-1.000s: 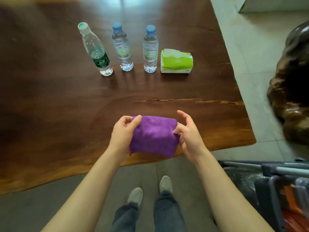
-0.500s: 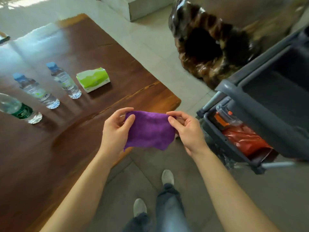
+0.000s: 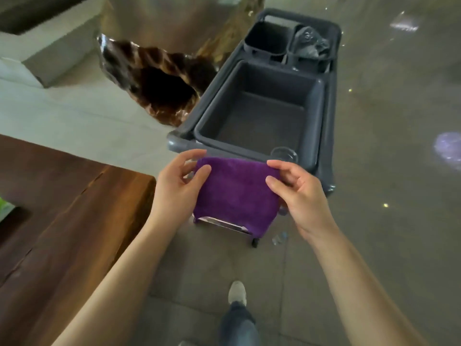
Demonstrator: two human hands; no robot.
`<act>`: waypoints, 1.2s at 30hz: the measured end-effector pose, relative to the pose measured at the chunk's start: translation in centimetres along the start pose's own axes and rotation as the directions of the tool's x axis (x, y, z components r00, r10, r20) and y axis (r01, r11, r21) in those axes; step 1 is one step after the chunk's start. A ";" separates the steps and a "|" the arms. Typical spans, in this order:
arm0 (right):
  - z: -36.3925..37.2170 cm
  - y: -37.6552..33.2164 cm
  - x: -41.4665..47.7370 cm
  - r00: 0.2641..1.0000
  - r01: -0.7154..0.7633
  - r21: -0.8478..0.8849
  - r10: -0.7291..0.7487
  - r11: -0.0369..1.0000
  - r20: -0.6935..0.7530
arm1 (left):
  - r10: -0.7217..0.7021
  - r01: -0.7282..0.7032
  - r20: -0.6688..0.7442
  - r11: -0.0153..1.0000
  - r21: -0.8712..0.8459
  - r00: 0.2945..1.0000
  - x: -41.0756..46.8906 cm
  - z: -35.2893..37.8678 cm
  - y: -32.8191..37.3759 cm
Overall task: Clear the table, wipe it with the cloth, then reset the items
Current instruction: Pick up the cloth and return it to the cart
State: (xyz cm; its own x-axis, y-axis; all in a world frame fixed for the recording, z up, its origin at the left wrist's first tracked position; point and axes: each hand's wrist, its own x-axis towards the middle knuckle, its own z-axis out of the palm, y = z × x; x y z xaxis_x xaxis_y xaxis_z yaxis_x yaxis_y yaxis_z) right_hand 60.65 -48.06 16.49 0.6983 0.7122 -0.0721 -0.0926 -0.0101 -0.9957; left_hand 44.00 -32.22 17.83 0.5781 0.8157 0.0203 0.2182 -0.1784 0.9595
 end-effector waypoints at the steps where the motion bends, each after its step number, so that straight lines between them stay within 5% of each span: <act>1: -1.4 -0.9 0.1 1.000 0.021 0.012 -0.020 1.000 -0.022 | 0.019 -0.019 0.017 1.000 0.003 1.000 0.5 1.2 1.1; 10: -7.2 -5.6 3.5 0.973 0.197 -0.053 -0.202 0.979 -0.112 | 0.195 -0.197 0.066 0.980 0.034 0.979 5.9 6.8 7.1; 16: -6.9 -2.2 5.1 0.989 0.077 -0.281 -0.110 0.957 -0.101 | 0.113 -0.136 0.121 0.968 0.212 0.986 8.0 7.4 3.6; 23: -5.6 0.7 4.8 0.995 0.041 -0.622 -0.087 0.782 -0.044 | -0.023 -0.061 0.203 0.916 0.398 0.979 7.9 7.3 0.2; 31: -4.6 -0.2 5.1 0.990 0.088 -0.797 -0.138 0.598 0.006 | -0.017 -0.068 0.186 0.893 0.444 0.982 7.3 7.7 -0.6; 36: -4.5 0.3 5.3 0.995 0.069 -0.909 -0.099 0.411 0.031 | 0.067 -0.197 0.240 0.794 0.575 0.968 7.2 7.5 -1.0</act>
State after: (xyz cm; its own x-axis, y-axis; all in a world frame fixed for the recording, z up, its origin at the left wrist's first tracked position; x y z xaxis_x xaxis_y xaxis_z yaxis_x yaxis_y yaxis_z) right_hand 67.55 -47.41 15.59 0.6815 0.7312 0.0286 0.6556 -0.5928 -0.4677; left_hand 53.90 -30.30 14.91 0.7632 0.6459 0.0163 0.5111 -0.6190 0.5963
